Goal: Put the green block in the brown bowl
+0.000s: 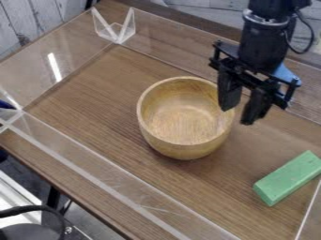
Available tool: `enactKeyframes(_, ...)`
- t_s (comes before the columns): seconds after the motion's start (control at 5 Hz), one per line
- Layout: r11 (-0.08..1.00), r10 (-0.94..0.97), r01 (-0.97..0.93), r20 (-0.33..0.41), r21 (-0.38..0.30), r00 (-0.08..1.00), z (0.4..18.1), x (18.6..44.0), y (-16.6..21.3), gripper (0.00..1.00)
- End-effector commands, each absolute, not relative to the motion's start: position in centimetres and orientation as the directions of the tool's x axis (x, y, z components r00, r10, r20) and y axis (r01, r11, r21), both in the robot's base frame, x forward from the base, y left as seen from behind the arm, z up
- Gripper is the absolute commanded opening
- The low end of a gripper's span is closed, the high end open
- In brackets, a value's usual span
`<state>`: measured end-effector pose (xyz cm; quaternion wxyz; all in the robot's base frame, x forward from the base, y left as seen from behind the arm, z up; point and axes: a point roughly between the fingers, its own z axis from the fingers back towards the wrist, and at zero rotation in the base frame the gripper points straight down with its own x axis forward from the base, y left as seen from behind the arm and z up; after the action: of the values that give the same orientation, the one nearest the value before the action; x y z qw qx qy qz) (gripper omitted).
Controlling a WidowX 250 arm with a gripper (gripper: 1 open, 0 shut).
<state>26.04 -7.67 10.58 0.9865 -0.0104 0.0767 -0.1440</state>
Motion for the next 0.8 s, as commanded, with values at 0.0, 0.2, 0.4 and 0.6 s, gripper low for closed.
enactKeyframes(0.0,0.950,-0.312,0.309,-0.076,-0.056,0.947,11.0,26.3,-8.7,1.00)
enactKeyframes(0.2,0.937,-0.343,0.338,-0.055,-0.082,0.938,8.8,25.1,-9.9,1.00)
enactKeyframes(0.4,0.921,-0.387,0.386,-0.030,-0.049,0.921,7.2,25.0,-11.3,1.00)
enactKeyframes(0.6,0.902,-0.431,0.431,-0.020,-0.012,0.902,5.8,24.9,-12.9,1.00)
